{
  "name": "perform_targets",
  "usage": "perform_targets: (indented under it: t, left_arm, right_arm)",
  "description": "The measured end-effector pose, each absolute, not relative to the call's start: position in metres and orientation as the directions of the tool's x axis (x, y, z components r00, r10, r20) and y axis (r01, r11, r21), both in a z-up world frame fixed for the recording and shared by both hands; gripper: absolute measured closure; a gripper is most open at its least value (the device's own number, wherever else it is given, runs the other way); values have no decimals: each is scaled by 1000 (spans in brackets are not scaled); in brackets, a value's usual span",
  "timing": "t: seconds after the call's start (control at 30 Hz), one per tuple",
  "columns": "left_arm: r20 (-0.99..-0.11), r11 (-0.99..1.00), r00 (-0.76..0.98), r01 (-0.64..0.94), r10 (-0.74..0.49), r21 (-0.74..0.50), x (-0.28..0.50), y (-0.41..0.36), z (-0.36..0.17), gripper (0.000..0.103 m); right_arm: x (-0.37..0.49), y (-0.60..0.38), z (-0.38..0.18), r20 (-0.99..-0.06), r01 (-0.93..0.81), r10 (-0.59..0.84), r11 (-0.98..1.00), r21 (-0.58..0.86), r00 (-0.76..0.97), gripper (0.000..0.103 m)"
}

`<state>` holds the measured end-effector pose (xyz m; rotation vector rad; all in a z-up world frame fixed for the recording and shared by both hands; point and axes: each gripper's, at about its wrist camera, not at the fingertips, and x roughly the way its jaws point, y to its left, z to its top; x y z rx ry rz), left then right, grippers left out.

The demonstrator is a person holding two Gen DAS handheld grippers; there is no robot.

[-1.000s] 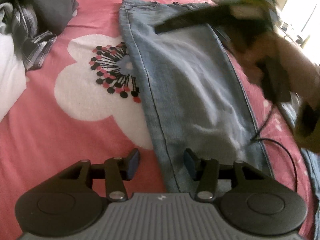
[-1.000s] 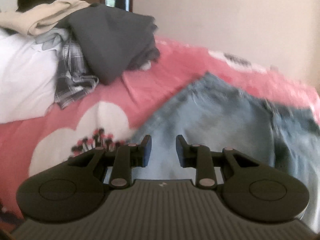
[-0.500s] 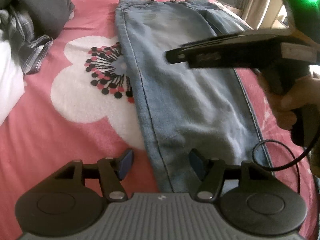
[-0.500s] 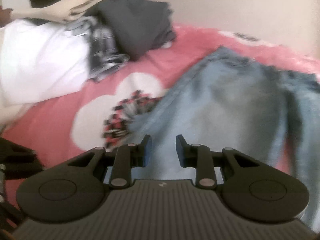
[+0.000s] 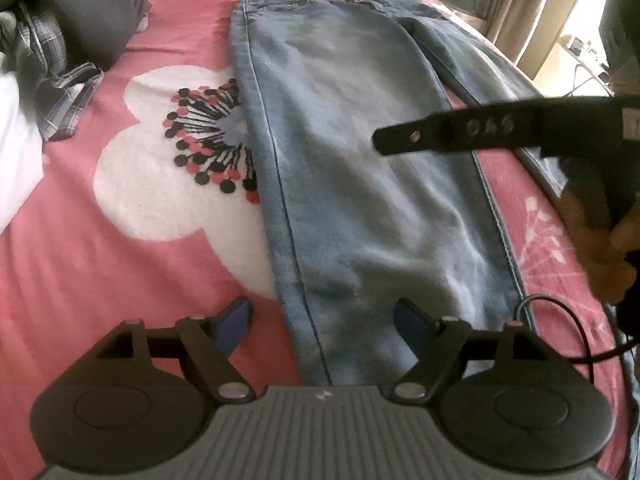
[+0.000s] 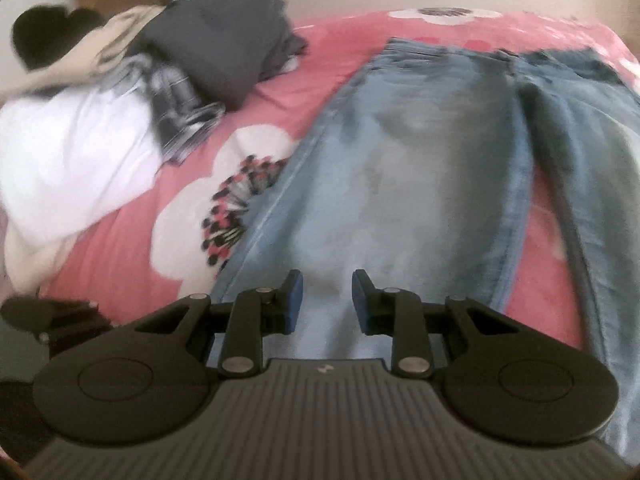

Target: Fold clothes

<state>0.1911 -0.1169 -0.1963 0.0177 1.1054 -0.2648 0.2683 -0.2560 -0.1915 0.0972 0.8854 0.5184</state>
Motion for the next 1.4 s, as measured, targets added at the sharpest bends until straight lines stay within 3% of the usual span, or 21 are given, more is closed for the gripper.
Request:
perform_targets:
  t: [0.07, 0.13, 0.33, 0.53, 0.9, 1.4]
  left_arm:
    - [-887, 970, 414, 212, -203, -123, 193, -118, -196, 19]
    - [-890, 969, 403, 200, -214, -143, 195, -119, -196, 9]
    - [-899, 975, 388, 160, -203, -152, 199, -124, -198, 3]
    - [-910, 983, 374, 114, -179, -146, 205, -127, -200, 1]
    - [-932, 996, 358, 92, -48, -16, 206, -149, -208, 0]
    - [-930, 997, 369, 61, 14, 39, 205, -158, -212, 0]
  right_arm:
    - [270, -264, -189, -715, -364, 459, 882, 298, 527, 76]
    - [269, -268, -188, -715, -350, 447, 890, 294, 537, 76]
    - [266, -276, -188, -727, -335, 429, 899, 284, 537, 74]
    - [265, -285, -189, -740, -296, 400, 914, 278, 541, 68]
    - [269, -284, -188, -759, -279, 363, 929, 245, 541, 49]
    - [285, -279, -194, -754, -290, 400, 914, 284, 522, 48]
